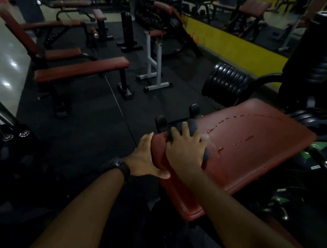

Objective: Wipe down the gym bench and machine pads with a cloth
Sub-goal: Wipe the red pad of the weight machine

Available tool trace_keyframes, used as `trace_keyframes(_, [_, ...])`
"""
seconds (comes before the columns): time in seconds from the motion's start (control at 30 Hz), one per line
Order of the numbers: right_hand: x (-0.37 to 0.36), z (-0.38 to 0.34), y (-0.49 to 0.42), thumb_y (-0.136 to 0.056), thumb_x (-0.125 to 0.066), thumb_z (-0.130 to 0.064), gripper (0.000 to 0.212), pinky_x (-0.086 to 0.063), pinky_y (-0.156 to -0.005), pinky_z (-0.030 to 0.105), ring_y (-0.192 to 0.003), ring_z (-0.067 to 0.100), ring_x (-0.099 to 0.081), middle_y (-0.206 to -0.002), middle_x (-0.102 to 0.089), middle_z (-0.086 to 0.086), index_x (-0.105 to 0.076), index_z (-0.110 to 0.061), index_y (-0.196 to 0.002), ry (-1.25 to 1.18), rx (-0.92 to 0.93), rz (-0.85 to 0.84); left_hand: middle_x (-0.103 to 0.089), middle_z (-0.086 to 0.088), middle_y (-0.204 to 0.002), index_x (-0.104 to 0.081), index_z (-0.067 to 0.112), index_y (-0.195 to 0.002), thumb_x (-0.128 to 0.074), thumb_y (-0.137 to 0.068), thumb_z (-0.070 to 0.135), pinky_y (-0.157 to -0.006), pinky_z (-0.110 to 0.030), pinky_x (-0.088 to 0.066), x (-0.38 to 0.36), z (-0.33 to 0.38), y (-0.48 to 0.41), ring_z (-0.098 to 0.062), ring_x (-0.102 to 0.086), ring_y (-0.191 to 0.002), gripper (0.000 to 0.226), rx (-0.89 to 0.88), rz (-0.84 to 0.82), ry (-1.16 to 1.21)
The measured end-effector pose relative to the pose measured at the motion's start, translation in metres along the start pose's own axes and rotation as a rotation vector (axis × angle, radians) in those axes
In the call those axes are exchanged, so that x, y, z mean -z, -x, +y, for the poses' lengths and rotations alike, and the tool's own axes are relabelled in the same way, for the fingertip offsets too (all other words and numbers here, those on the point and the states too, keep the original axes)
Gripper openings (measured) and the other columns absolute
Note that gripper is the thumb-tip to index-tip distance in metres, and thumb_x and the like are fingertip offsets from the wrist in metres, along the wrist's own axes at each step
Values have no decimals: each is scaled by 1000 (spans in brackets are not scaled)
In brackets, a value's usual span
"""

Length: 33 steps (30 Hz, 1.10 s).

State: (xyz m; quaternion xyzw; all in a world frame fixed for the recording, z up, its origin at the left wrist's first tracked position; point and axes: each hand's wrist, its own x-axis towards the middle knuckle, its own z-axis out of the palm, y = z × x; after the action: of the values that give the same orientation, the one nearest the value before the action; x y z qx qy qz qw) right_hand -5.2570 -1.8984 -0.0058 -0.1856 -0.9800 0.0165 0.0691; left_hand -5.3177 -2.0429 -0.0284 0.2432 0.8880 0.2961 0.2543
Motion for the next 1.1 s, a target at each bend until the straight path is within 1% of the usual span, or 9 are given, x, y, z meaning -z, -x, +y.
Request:
trace_keyframes(0.1, [-7,-11,21,-100,-41,-45,52,-38,-98,52,-135,39,-38,-163,-30,3,-39,-37,-151,-3,225,51,-5,-3,-161,9,9,-156,-95,-67,33,-112,-22,-25,1,3,0,-12,-16,-145,139,-84,20,-27])
trace_keyframes(0.17, [-4,-2,5,-101,-38,-44,53,-37,-100,53,-137,37,-37,-165,-27,1,-32,-39,-153,-8,243,14,3,2,-164,13,14,-158,-95,-65,43,-120,-29,-20,3,4,-1,-15,-9,-151,145,-54,-18,-15])
trace_keyframes(0.27, [2,26,-9,-101,-35,-43,56,-36,-102,55,-139,38,-35,-167,-20,3,-26,-36,-156,19,95,-35,25,5,-166,21,21,-158,-91,-55,63,-127,-45,-7,5,2,-2,-19,12,-155,158,18,-64,-6])
trace_keyframes(0.43, [8,26,42,-101,-38,-43,62,-35,-103,58,-141,44,-28,-169,-11,7,-20,-30,-158,-13,-265,-34,13,7,-167,13,18,-160,-81,-39,80,-126,-49,-17,-4,1,-3,-20,0,-156,166,4,39,60])
trace_keyframes(0.6, [4,-4,72,-100,-39,-48,58,-37,-101,53,-140,40,-33,-167,-21,4,-27,-36,-156,15,88,28,11,-4,-167,15,11,-159,-87,-56,67,-127,-41,-12,0,-5,-6,-22,2,-156,156,-74,18,-16])
trace_keyframes(0.67, [6,9,54,-100,-37,-47,58,-36,-102,53,-139,38,-34,-167,-22,2,-25,-38,-156,16,108,3,16,-1,-167,16,14,-159,-86,-58,70,-127,-42,-12,-1,-6,-5,-19,5,-156,155,-75,6,7])
trace_keyframes(0.93, [11,13,88,-98,-38,-46,65,-35,-102,56,-140,42,-31,-168,-14,7,-22,-29,-159,-22,-343,8,19,7,-167,18,19,-159,-76,-53,85,-127,-47,-13,-7,-13,-4,-17,5,-156,157,-113,15,118])
trace_keyframes(1.03, [4,-20,106,-99,-36,-52,62,-38,-101,55,-139,42,-34,-166,-23,7,-30,-30,-156,-12,-154,43,13,2,-167,14,17,-160,-81,-66,69,-126,-50,-18,-9,-16,-5,-22,-1,-156,143,-147,42,133])
trace_keyframes(1.1, [2,-18,93,-101,-35,-54,58,-39,-101,55,-139,41,-37,-165,-27,7,-32,-33,-155,16,-32,66,3,2,-166,8,18,-161,-78,-63,74,-122,-52,-27,-9,-19,-6,-25,-13,-154,141,-171,61,142])
